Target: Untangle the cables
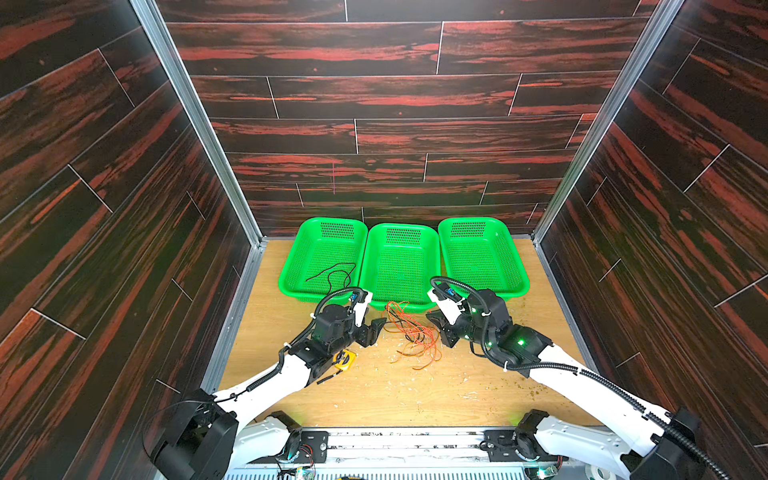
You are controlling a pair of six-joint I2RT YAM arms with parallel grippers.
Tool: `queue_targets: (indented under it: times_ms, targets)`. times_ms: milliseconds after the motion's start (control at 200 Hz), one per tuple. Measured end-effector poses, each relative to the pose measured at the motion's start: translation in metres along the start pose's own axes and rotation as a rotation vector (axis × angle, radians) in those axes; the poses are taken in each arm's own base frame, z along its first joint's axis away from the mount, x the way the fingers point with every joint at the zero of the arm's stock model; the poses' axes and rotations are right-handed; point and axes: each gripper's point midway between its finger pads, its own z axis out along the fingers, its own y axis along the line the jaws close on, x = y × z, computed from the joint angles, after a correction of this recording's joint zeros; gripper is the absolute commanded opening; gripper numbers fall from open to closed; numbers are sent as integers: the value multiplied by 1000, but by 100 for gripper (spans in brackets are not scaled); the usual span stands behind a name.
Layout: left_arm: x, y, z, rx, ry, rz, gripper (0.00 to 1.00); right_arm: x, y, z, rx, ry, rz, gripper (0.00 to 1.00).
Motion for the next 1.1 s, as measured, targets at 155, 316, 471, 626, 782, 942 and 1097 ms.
queue_targets:
  times_ms: [155,316,471,626,782,942,1097]
  targets:
    - [6,-1,9,18,8,-36,80,-4,3,2,-16,-32,-16,0]
    - [14,-1,19,30,30,-60,77,1,6,5,-28,-45,-26,0]
    - [14,-3,27,52,39,-72,72,6,8,8,-38,-60,-31,0]
    - [1,-9,35,86,16,-85,84,11,12,11,-48,-77,-37,0]
    - [-10,-12,36,101,-8,-96,85,15,13,12,-45,-93,-43,0]
    - [-13,-12,42,102,0,-96,84,13,13,9,-31,-138,-53,0]
    - [-15,-9,37,77,1,-68,88,5,8,4,3,-170,-59,0]
